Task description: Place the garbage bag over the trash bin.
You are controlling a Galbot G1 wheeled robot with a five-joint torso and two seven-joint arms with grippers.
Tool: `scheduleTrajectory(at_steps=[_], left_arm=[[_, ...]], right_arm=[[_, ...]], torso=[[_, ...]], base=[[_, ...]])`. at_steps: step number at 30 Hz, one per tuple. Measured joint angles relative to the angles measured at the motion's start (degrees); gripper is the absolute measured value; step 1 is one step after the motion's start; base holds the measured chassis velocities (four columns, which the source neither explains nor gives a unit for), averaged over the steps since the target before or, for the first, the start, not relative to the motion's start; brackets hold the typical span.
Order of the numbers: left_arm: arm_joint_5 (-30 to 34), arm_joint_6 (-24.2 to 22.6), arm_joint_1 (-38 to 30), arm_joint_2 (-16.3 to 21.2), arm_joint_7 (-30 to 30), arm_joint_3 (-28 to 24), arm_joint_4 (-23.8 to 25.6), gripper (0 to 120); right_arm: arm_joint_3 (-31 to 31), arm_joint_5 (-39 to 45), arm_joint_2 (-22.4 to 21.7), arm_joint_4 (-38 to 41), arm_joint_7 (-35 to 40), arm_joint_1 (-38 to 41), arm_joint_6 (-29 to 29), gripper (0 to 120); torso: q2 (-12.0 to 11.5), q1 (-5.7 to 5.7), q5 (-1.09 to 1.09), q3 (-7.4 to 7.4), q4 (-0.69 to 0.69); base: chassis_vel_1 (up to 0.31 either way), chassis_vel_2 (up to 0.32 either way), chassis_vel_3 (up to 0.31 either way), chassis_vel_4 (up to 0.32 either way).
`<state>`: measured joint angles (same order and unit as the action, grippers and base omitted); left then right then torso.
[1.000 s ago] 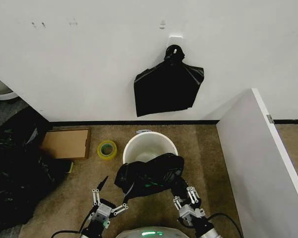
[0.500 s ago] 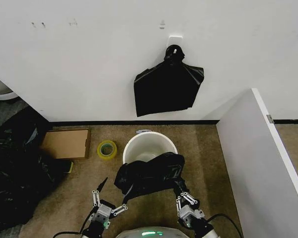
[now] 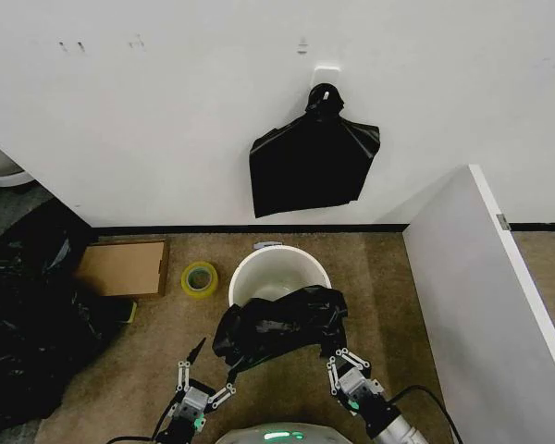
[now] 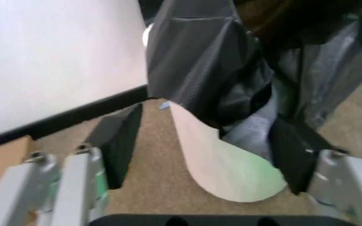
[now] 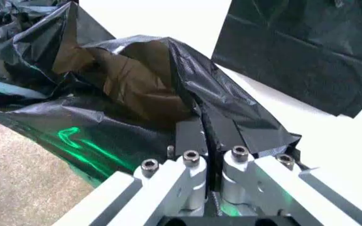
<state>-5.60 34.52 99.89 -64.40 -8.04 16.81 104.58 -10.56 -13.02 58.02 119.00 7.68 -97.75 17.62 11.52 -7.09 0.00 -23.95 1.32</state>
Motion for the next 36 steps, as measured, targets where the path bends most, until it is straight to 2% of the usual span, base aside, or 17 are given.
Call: scheduleTrajectory(at_steps=[5, 7, 8, 13, 16, 17, 25, 29, 36], left_arm=[[3.63, 3.16, -0.93, -0.43, 5.17, 0.21, -2.22, 45], [4.39, 3.49, -1.11, -0.54, 5.90, 0.23, -2.54, 43], [5.55, 3.79, -1.40, -0.85, 6.82, 0.25, -3.05, 36], [6.08, 3.91, -2.29, -1.79, 7.25, 0.30, -4.36, 14], [6.07, 3.90, -2.50, -1.98, 7.07, 0.34, -4.67, 8], [6.04, 3.89, -2.61, -2.07, 6.92, 0.42, -4.90, 1], [4.48, 3.98, -2.65, -2.09, 6.09, 1.10, -6.17, 0], [2.55, 4.02, -2.43, -1.87, 5.28, 1.67, -7.38, 0], [1.74, 4.00, -2.65, -2.25, 5.16, 1.72, -8.48, 0]], right_arm=[[0.19, -0.03, -0.08, 0.25, -0.19, -0.01, 0.19, 0], [0.21, -0.04, -0.10, 0.33, -0.22, -0.04, 0.21, 0], [0.23, -0.05, -0.15, 0.55, -0.33, -0.18, 0.30, 0], [0.22, 0.38, -0.26, 0.91, -0.63, -0.39, 0.74, 0], [0.18, 0.69, -0.24, 0.93, -0.85, -0.40, 0.94, 0], [0.16, 0.94, -0.23, 0.94, -1.01, -0.40, 1.00, 0], [-0.69, 5.34, -0.37, 1.59, -3.24, 1.95, 0.40, 0], [-1.80, 13.76, -1.22, 1.75, -8.37, 8.01, -2.05, 0], [-1.90, 19.94, -2.24, 0.16, -12.02, 12.22, -4.85, 0]], torso=[[0.00, 0.00, 0.00, 0.00, 0.00], [0.00, 0.00, 0.00, 0.00, 0.00], [0.00, 0.00, 0.00, 0.00, 0.00], [0.00, 0.00, 0.00, 0.00, 0.00], [0.00, 0.00, 0.00, 0.00, 0.00], [0.00, 0.00, 0.00, 0.00, 0.00], [0.00, 0.00, -0.01, 0.00, 0.02], [0.00, 0.00, 0.00, 0.00, -0.01], [0.00, 0.00, -0.01, 0.00, 0.01]], base=[[0.000, 0.000, 0.000, 0.000], [0.000, 0.000, 0.000, 0.000], [0.000, 0.000, 0.000, 0.000], [0.000, 0.000, 0.000, 0.000], [0.000, 0.000, 0.000, 0.000], [0.000, 0.000, 0.000, 0.000], [0.000, 0.000, 0.000, 0.000], [0.000, 0.000, 0.000, 0.000], [0.000, 0.000, 0.000, 0.000]])
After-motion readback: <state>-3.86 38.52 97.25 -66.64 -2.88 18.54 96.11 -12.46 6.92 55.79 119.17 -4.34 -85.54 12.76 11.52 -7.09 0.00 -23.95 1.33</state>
